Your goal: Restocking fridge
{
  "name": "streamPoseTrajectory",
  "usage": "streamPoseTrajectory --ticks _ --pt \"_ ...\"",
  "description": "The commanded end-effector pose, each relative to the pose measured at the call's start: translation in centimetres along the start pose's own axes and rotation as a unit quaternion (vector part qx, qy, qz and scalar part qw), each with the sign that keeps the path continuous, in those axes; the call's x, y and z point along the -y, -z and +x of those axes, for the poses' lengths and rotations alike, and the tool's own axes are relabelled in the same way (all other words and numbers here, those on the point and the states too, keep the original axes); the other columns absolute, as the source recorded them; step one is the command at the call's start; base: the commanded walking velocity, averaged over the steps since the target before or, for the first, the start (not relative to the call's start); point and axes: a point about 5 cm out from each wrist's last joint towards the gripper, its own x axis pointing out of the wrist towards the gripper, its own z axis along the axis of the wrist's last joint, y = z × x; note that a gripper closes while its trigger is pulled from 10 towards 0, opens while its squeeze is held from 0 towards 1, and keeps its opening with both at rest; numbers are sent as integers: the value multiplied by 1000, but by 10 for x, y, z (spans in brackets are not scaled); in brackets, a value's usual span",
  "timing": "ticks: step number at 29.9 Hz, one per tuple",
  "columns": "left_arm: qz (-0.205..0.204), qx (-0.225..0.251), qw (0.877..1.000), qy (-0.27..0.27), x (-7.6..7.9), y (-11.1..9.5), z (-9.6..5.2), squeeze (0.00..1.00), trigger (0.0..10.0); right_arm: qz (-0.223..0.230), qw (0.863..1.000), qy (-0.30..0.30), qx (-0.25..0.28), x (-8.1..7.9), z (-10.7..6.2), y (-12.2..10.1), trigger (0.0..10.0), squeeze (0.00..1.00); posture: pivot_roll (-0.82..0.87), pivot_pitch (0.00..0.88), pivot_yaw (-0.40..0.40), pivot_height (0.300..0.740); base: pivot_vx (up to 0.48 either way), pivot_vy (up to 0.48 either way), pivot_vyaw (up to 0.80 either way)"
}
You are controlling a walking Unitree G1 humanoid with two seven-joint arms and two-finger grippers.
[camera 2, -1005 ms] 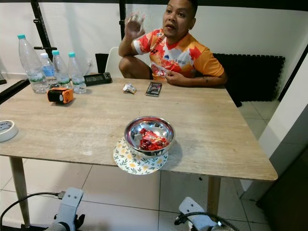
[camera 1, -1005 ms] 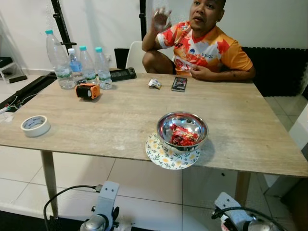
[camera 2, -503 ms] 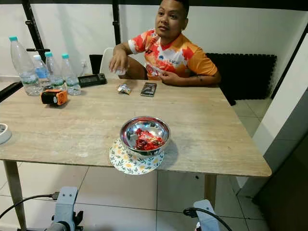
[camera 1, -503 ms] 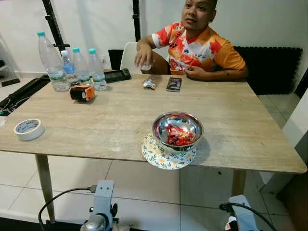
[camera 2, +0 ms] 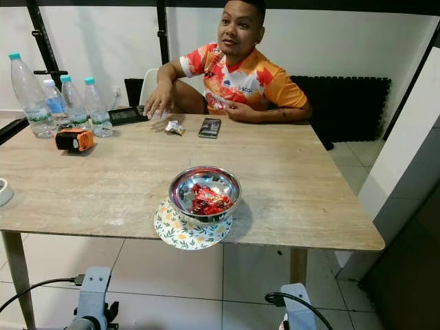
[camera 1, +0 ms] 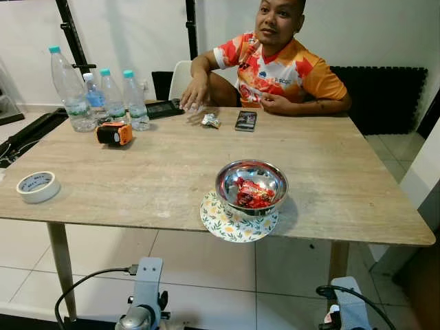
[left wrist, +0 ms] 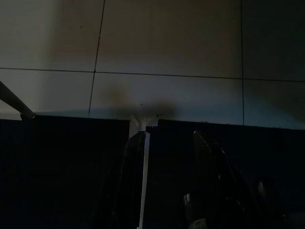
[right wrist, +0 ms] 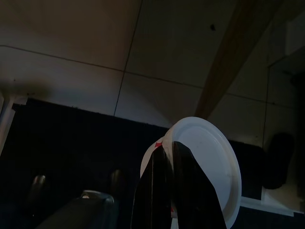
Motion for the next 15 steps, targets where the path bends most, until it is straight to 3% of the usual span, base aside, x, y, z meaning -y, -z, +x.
streamPoseTrajectory --ticks 1,12,14,15 --pt "4 -6 1000 8 5 2 0 0 10000 6 1000 7 1 2 0 1 0 0 -23 0 -4 740 0 0 0" --pt "-14 -6 1000 -3 1 0 1 0 10000 25 1000 15 3 4 -1 4 0 0 -22 0 -3 740 0 0 0" --pt "-23 -14 1000 -2 -1 1 1 0 10000 49 999 22 11 10 -1 -2 0 0 -24 0 4 740 0 0 0" --pt "-9 -11 1000 -6 -5 -3 1 0 10000 45 998 27 19 18 -1 -9 0 0 -29 0 14 740 0 0 0"
